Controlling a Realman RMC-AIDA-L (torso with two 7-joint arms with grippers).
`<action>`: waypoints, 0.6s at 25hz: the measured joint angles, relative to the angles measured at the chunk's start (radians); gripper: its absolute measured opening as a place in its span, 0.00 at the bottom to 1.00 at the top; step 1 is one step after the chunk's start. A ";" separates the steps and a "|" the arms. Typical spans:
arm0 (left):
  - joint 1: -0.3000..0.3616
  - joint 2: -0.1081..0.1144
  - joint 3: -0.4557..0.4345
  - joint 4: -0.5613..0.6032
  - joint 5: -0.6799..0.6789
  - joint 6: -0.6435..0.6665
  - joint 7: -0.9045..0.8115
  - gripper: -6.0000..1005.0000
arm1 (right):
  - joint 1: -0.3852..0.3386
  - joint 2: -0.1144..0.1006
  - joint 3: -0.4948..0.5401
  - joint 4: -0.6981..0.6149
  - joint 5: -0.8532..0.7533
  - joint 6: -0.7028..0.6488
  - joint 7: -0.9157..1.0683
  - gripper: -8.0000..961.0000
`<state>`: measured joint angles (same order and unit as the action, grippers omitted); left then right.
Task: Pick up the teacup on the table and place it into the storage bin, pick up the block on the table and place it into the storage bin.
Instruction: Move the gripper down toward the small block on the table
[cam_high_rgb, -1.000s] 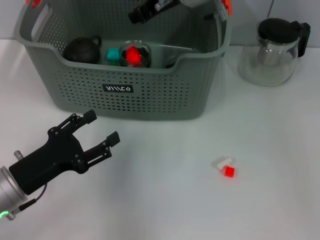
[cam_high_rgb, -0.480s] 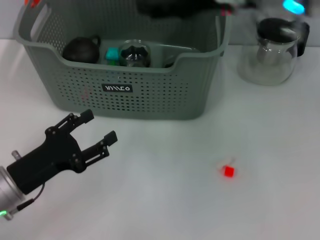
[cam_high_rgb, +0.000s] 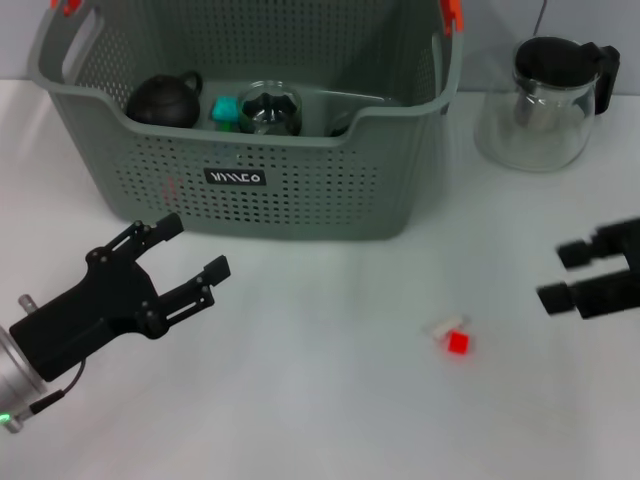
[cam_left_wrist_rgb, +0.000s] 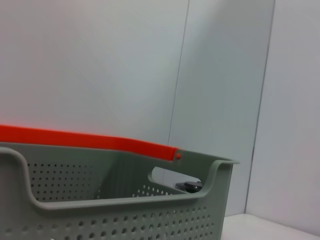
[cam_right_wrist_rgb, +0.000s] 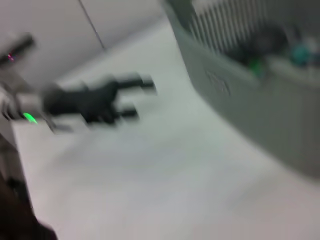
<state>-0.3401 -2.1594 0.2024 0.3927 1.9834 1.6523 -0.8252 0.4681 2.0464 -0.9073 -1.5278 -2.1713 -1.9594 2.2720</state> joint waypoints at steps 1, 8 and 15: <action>0.000 0.000 0.000 0.000 0.000 -0.001 0.000 0.84 | 0.011 0.001 -0.008 -0.002 -0.047 -0.010 0.020 0.79; 0.000 0.000 0.000 -0.003 0.000 -0.005 0.000 0.84 | 0.105 0.047 -0.182 0.025 -0.325 0.025 0.037 0.77; 0.004 -0.001 -0.001 -0.005 0.000 -0.006 0.000 0.84 | 0.178 0.054 -0.405 0.137 -0.394 0.150 0.078 0.77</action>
<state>-0.3359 -2.1606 0.2011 0.3881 1.9834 1.6463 -0.8253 0.6463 2.1000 -1.3119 -1.3910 -2.5656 -1.8097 2.3503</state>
